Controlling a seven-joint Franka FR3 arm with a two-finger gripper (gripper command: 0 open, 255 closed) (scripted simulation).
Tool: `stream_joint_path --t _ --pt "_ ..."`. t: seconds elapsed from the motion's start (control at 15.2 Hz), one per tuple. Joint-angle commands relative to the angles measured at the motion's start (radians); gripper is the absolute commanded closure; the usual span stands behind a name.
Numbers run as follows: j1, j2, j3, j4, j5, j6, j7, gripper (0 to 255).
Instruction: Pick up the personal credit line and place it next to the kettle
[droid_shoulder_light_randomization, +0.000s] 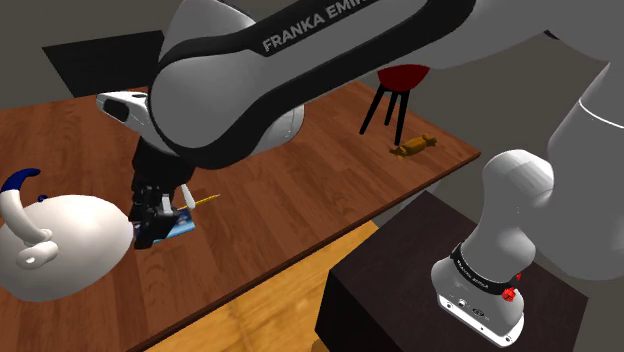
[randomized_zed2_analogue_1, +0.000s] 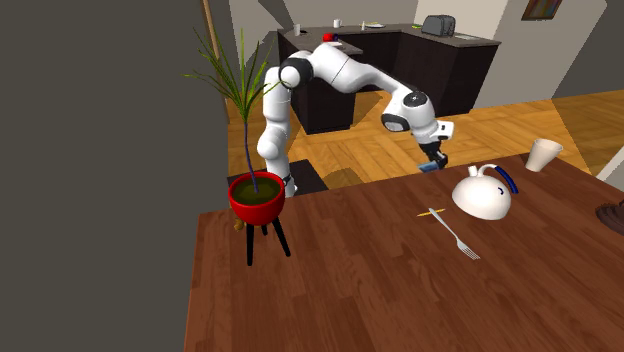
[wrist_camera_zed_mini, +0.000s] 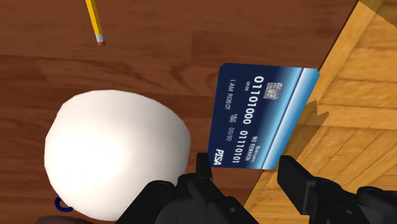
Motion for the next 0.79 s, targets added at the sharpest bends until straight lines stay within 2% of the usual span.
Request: stream_joint_path --t 0.0,0.73 --pt "-0.001 0.013 0.005 -0.012 0.021 0.023 -0.022 255" --pt "-0.017 0.092 0.038 -0.05 0.14 0.123 -0.146 255"
